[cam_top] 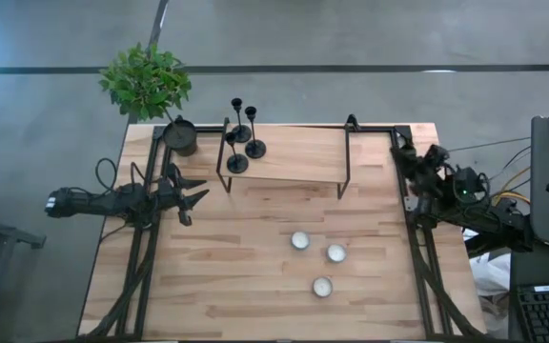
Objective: Pick & Place candle stick holders
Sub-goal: Put the red patterned scented candle on the shelf
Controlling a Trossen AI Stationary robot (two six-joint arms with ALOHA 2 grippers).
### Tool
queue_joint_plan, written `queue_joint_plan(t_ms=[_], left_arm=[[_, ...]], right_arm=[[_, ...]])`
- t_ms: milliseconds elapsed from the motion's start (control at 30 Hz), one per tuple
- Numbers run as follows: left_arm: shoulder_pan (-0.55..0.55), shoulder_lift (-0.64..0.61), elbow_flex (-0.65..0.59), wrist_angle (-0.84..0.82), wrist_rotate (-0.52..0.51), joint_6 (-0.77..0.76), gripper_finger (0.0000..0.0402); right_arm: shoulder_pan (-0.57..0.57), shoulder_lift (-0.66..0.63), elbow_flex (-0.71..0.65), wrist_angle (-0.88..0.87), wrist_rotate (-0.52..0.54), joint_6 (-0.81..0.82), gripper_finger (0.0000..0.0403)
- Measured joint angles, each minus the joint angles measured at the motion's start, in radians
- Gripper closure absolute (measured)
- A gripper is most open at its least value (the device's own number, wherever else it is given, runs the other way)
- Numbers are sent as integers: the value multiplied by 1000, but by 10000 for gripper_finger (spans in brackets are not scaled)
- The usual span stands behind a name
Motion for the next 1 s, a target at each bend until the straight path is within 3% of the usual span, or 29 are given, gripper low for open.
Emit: queue_joint_plan(t_ms=[233,533,700,800,1000], left_arm=[[0,0,0,0,0,0,259],[0,0,0,0,0,0,259],[0,0,0,0,0,0,259],[0,0,0,0,0,0,259],[0,0,0,0,0,0,259]], right_arm=[[2,275,313,-322,-20,-143,394],[112,650,646,-629,-140,-157,394],[273,745,744,-846,-43,-134,394],[403,786,783,-953,20,-35,394],[672,871,864,-1163,257,225,394]])
